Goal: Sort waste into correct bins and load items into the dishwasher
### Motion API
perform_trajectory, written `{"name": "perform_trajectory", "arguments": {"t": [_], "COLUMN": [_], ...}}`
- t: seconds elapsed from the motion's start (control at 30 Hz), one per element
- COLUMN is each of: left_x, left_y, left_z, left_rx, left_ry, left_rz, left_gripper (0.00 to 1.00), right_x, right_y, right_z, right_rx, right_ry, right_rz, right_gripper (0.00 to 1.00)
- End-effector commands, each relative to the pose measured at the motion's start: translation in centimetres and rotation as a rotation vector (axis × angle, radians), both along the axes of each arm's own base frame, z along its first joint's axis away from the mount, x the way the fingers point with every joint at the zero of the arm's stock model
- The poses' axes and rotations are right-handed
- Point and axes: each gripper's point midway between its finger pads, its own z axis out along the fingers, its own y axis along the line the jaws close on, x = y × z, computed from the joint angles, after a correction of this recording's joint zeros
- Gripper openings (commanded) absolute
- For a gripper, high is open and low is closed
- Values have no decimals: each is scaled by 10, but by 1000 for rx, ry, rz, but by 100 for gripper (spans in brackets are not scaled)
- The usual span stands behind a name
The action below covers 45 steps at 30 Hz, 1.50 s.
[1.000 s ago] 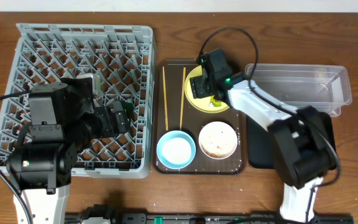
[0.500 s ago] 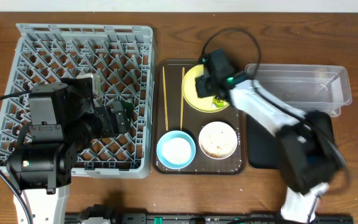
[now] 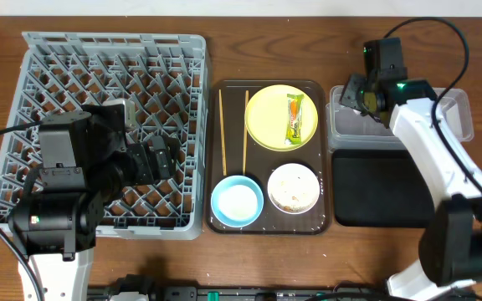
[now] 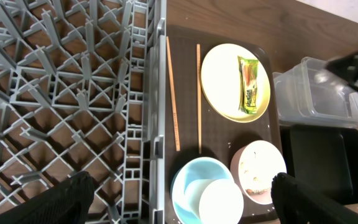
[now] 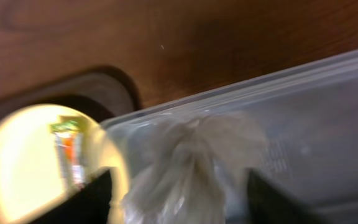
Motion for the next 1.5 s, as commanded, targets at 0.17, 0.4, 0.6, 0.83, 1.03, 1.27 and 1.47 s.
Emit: {"name": "perform_trajectory", "arguments": {"t": [0.17, 0.4, 0.6, 0.83, 1.03, 1.27, 1.47], "left_x": [1, 1, 1, 1, 1, 1, 1], "left_y": [-1, -1, -1, -1, -1, -1, -1], "left_z": [8, 8, 8, 8, 8, 8, 8], "left_rx": [-5, -5, -5, -5, -5, -5, -5], "left_ry": [-20, -21, -20, -21, -21, -21, -20], "left_rz": [-4, -4, -4, -4, -4, -4, -4], "left_gripper": [92, 92, 92, 92, 92, 92, 92], "right_x": [-7, -24, -8, 3, 3, -14, -31], "right_y": [70, 134, 126, 130, 133, 97, 11], "right_z": [58, 16, -54, -113, -88, 22, 34], "right_rx": [180, 61, -165, -182, -152, -15, 11], "right_ry": [-145, -59, -4, 39, 8, -82, 0], "right_rz": [373, 463, 265, 248, 265, 171, -95], "right_gripper": [61, 58, 59, 21, 1, 1, 1]}}
